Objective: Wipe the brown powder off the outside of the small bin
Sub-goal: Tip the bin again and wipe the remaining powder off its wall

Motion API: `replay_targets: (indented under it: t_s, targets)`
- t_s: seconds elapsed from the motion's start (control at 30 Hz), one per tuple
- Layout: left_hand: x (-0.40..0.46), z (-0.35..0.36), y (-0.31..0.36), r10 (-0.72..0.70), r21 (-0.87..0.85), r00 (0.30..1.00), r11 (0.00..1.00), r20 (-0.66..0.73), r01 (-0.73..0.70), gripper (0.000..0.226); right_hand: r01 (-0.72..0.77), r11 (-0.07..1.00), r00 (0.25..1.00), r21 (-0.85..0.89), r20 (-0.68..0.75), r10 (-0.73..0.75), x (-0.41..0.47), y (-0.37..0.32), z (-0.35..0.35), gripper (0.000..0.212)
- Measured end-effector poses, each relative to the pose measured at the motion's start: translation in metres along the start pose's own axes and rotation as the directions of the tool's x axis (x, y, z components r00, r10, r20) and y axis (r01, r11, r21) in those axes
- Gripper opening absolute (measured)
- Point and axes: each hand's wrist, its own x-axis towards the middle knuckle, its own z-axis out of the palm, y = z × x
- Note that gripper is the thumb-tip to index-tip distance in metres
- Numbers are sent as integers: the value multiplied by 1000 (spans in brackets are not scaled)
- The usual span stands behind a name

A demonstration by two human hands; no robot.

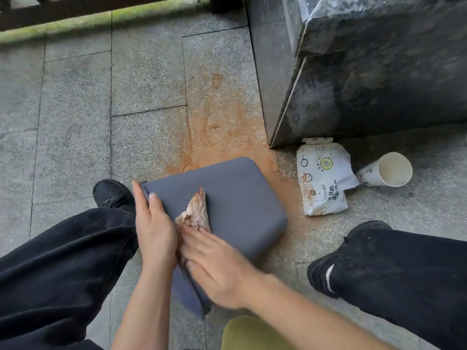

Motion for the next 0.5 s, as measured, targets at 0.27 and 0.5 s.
replay_targets:
  t_s: [0.27, 0.5]
  targets:
    - [-5, 5, 7, -32, 1, 997, 999, -75, 32, 53, -556, 821, 806, 126, -160, 570, 19, 93, -62, 51]
    - [-4, 1, 8, -23, 56, 998, 998, -50, 26, 53, 9, 1000, 1000, 15, -23, -8, 25, 12, -16, 53]
